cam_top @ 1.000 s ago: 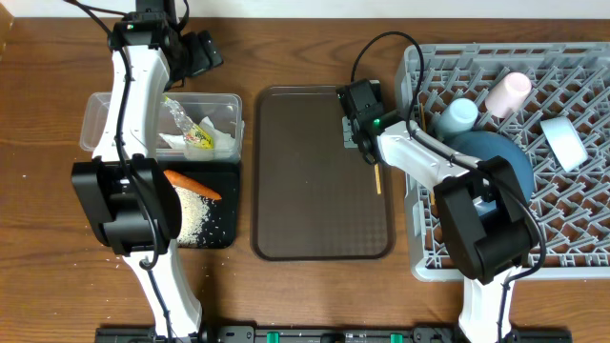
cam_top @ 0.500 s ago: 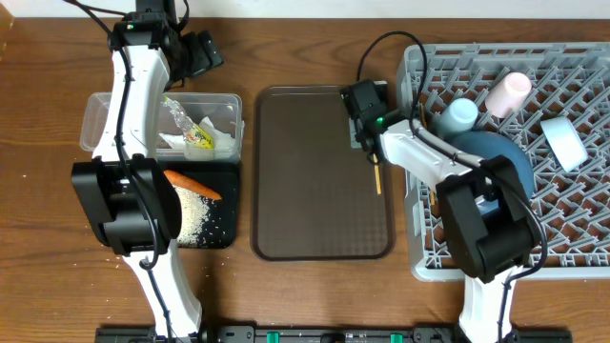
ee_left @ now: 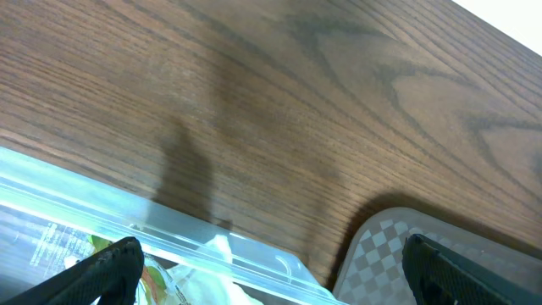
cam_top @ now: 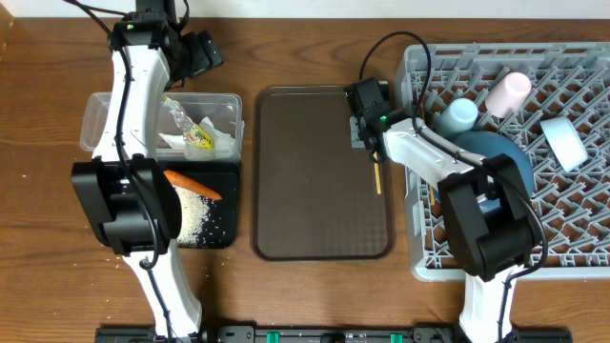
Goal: Sort waste into correct bins and load items into the dishwasher rack
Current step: 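Move the right gripper from the rack to the chopstick on the tray, then pinch the wooden chopstick with the right gripper and lift it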
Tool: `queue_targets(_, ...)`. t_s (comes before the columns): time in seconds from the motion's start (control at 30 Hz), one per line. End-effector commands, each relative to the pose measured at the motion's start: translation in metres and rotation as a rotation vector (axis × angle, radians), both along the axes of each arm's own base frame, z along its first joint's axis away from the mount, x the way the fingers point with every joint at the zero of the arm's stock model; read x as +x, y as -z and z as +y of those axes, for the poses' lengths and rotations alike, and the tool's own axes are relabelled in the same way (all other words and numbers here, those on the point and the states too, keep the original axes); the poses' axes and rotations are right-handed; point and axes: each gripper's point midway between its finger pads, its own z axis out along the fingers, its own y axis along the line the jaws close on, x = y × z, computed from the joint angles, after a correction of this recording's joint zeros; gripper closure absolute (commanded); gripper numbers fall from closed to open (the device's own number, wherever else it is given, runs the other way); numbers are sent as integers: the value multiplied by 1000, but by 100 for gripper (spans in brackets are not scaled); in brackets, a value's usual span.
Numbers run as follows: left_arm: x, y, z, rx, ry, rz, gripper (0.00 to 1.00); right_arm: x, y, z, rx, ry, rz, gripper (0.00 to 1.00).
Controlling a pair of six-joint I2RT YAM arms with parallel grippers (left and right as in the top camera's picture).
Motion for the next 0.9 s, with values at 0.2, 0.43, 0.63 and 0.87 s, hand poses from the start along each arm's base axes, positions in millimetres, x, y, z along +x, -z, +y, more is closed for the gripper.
queue_targets(0.2, 1, -3, 1, 10, 5, -6, 2, -16, 24, -6, -23, 6, 86, 82)
queue_targets(0.43, 1, -3, 1, 10, 5, -6, 2, -35, 38, 12, 74, -47, 188, 99)
queue_targets(0.63, 1, -3, 1, 10, 5, -6, 2, -47, 34, 14, 94, -58, 243, 99)
queue_targets(0.87, 1, -3, 1, 10, 5, -6, 2, -64, 13, 11, 85, -57, 335, 82)
